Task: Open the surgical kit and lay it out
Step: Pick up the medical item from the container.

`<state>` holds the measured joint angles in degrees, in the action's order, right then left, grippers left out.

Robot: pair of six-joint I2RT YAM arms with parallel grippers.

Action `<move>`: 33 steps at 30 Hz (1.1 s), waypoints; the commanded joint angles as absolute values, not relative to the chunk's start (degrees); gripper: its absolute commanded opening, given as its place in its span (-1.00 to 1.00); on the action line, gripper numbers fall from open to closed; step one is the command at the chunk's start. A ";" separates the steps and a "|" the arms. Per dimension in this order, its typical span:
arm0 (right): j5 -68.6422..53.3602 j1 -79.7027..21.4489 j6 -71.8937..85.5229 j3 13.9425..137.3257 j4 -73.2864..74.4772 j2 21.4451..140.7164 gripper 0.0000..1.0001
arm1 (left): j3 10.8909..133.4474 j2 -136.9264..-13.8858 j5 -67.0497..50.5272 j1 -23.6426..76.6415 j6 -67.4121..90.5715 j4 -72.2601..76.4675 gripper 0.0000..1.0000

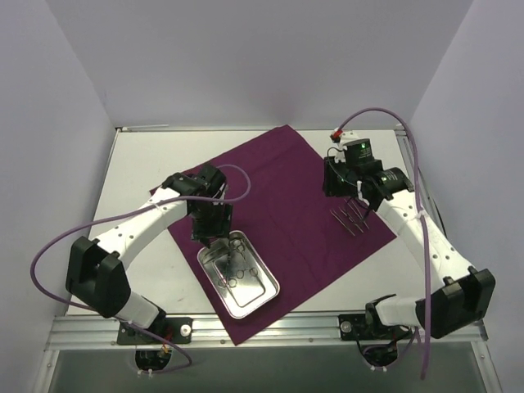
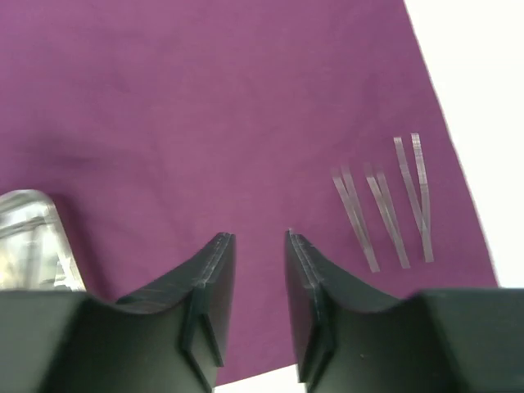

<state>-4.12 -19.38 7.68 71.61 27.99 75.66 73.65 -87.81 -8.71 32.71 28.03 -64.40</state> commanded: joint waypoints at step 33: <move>-8.52 -21.97 13.36 73.83 45.70 57.49 -0.56 | 68.82 -100.63 14.33 44.74 57.39 -50.45 -0.18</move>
